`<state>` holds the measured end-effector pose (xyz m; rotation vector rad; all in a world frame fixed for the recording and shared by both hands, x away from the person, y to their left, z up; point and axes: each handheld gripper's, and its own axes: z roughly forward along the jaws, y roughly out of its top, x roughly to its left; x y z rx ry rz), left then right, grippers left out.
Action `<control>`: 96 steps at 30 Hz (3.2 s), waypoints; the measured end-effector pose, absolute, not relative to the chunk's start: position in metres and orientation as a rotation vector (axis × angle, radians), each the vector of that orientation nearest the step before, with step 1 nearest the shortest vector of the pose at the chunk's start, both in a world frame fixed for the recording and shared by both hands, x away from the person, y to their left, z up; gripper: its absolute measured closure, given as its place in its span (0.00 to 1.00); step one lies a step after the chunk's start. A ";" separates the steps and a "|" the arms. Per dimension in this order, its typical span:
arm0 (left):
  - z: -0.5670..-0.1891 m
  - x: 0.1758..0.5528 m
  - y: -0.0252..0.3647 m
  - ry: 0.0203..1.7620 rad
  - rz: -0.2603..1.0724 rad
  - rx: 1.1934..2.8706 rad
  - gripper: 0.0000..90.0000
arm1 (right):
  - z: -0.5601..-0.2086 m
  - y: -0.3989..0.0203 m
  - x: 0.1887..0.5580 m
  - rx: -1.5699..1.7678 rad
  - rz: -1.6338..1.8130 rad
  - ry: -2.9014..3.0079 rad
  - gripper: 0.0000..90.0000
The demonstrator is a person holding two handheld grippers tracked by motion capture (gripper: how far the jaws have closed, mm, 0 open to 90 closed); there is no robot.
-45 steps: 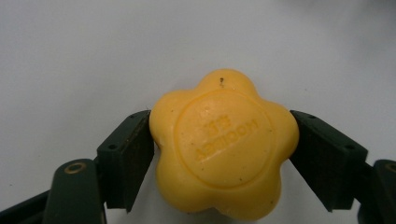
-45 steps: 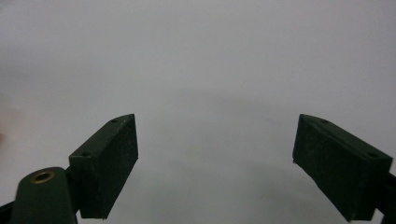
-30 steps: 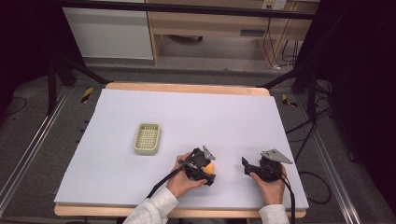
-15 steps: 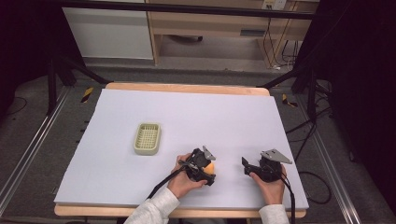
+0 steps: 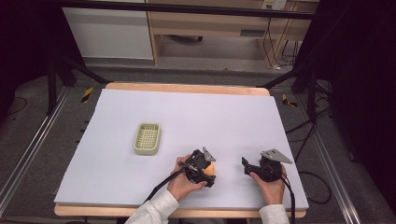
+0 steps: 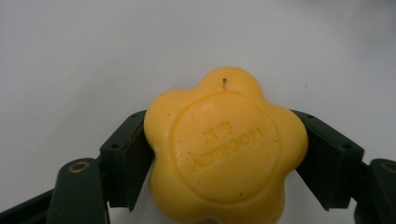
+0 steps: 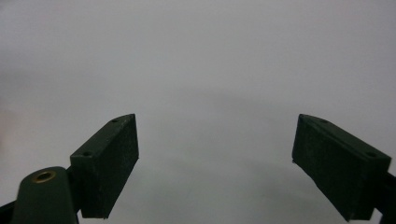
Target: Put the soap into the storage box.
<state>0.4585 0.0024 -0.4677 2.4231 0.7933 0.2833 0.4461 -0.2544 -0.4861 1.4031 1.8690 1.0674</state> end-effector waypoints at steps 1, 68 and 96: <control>-0.467 0.458 0.003 0.791 0.271 2.426 0.28 | -0.486 -0.254 0.446 1.402 1.068 1.869 0.17; -0.400 0.475 0.132 0.990 0.396 2.255 0.28 | -0.486 -0.254 0.445 1.393 1.066 1.863 0.16; -0.387 0.506 0.175 1.148 0.464 2.192 0.28 | -0.486 -0.254 0.446 1.405 1.070 1.871 0.16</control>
